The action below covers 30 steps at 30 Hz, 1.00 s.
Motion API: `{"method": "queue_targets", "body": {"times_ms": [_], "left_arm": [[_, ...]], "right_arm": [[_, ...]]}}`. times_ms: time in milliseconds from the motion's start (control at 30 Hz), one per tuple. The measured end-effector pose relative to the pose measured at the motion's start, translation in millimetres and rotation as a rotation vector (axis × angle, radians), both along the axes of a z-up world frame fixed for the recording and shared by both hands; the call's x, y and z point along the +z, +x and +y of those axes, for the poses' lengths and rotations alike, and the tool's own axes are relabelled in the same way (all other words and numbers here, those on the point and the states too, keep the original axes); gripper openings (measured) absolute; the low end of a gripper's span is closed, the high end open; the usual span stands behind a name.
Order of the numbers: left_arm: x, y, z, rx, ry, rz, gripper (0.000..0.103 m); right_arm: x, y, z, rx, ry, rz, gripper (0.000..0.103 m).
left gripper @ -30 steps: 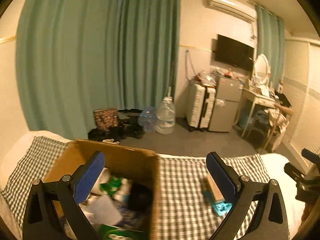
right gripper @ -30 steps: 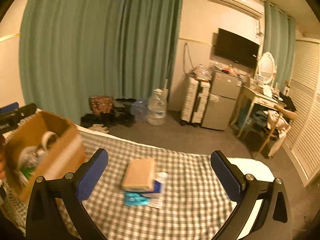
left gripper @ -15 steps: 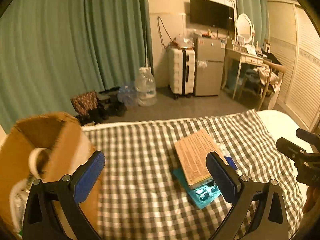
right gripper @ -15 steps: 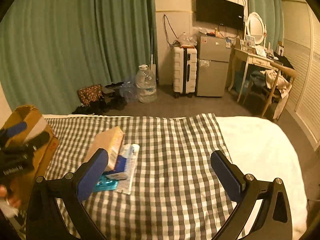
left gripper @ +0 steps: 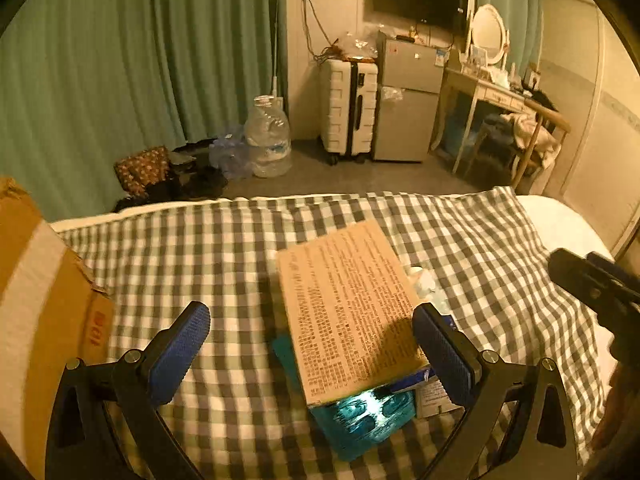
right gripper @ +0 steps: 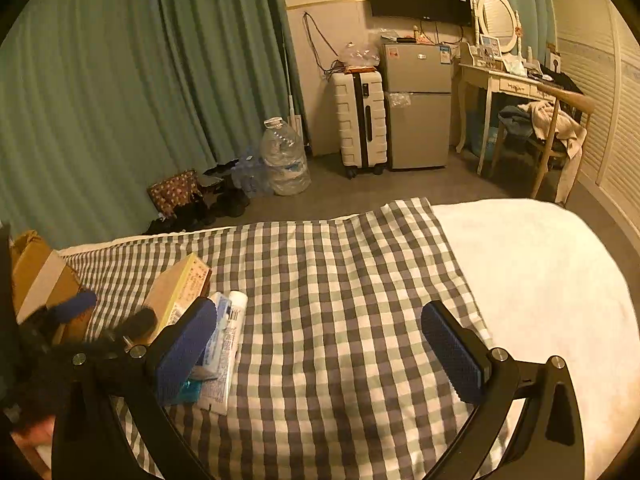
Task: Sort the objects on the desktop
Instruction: 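Grasp the white tissue pack with the right tool while the left tool grasps the tan medicine box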
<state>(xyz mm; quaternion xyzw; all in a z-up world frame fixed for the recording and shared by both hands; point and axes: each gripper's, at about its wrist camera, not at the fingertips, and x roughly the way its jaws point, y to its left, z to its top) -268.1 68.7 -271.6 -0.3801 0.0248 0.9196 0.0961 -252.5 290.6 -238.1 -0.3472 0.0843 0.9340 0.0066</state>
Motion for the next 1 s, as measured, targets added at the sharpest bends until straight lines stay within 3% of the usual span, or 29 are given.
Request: {"method": "queue_targets", "body": {"times_ms": [133,267,400,533,567,600,800,1000], "left_arm": [[-9.3,-7.0,-11.8,-0.002,0.134,-0.079,0.103],[-7.1,-10.1,-19.8,0.003,0.185,-0.098,0.103],[-4.6,-7.9,-12.0,-0.009,0.176,-0.085,0.103],[-23.9,-11.4,7.6,-0.034,0.077,-0.137,0.103],[-26.1,-11.4,7.9,-0.026,0.069,-0.134,0.100],[-26.7,-11.3,4.6,-0.014,0.080,-0.131,0.082],[-20.1,-12.5,-24.7,0.074,0.101,-0.125,0.082],[-3.8,-7.3,-45.8,0.164,0.028,-0.045,0.081]], "right_arm": [[-6.3,-13.1,-2.6,0.007,-0.044,-0.032,0.103],[-9.3,-16.2,-8.7,0.011,-0.028,-0.036,0.103],[-2.4,-15.3,-3.2,-0.006,-0.040,-0.016,0.103],[0.6,-18.0,0.9,-0.023,-0.054,-0.017,0.103],[-0.2,-17.8,0.0,-0.021,-0.049,-0.019,0.103],[-2.0,-18.3,-1.3,-0.017,-0.043,-0.023,0.103],[-11.9,-23.6,-14.4,0.035,-0.045,-0.049,0.103],[-25.4,-27.7,-52.3,0.149,-0.051,-0.076,0.103]]}}
